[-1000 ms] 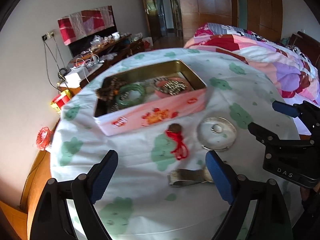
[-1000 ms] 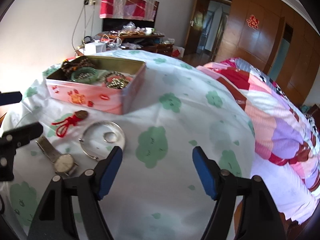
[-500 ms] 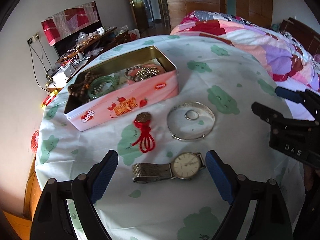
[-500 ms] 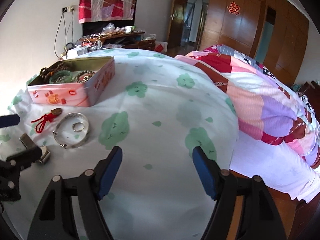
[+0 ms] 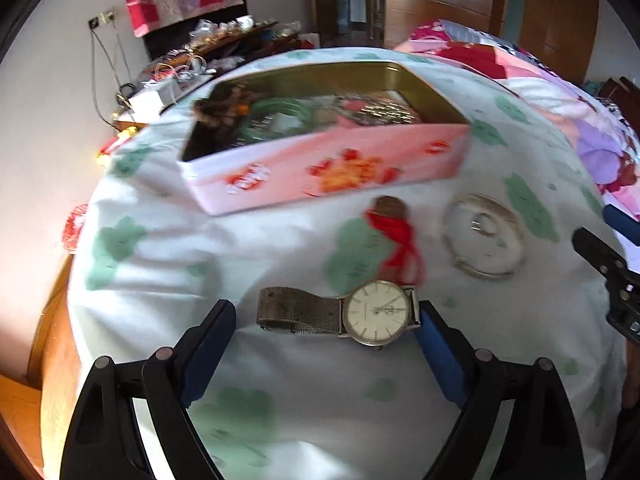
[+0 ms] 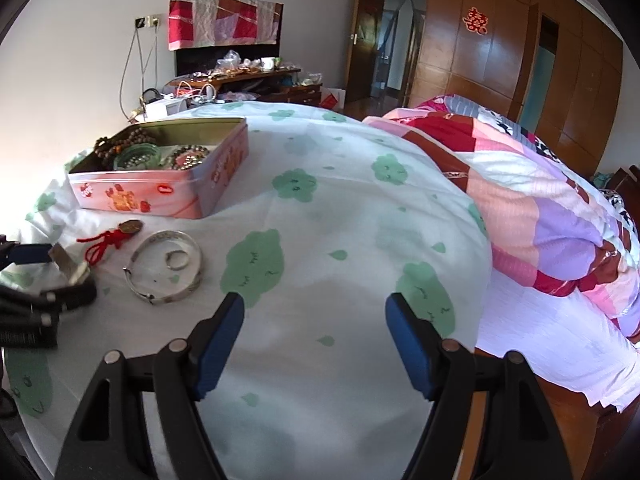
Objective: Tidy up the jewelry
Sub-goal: 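Withdraw both tools and move them toward the wristwatch and silver bangle, then grasp the wristwatch with the left tool while the right grasps the silver bangle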
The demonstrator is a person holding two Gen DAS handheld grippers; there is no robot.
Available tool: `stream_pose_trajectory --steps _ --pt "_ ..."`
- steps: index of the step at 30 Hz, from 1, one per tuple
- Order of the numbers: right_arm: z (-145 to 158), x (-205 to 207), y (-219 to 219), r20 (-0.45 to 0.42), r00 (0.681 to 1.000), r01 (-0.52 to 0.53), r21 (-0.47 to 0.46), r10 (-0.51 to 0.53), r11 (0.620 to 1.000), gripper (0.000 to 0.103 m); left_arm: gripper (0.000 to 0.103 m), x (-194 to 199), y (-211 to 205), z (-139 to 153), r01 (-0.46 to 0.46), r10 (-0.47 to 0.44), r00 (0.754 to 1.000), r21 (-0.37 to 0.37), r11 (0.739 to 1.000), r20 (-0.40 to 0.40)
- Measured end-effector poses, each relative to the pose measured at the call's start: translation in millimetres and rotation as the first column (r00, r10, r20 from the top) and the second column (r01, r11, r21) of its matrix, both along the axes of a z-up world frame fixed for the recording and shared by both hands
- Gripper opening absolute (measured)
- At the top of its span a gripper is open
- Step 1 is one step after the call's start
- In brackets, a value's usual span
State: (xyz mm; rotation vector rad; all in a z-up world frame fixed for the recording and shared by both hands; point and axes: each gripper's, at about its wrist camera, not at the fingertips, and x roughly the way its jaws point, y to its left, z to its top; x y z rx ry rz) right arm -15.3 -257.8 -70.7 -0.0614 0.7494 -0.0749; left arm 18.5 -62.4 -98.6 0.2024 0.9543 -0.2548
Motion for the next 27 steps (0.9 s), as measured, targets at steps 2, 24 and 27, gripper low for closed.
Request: stream_pose_trajectory --steps 2,24,27 --pt "0 3 5 0.0 1.0 -0.011 -0.004 0.011 1.0 0.075 0.09 2 3 -1 0.002 -0.002 1.0 0.006 1.0 0.012" --pt "-15 52 79 -0.154 0.959 -0.236 0.03 0.237 0.971 0.083 0.059 11 30 5 0.033 -0.031 0.998 -0.056 0.998 0.049" --pt "-15 52 77 -0.157 0.957 -0.241 0.043 0.245 0.97 0.078 0.056 11 30 6 0.032 -0.028 0.998 -0.061 0.998 0.054"
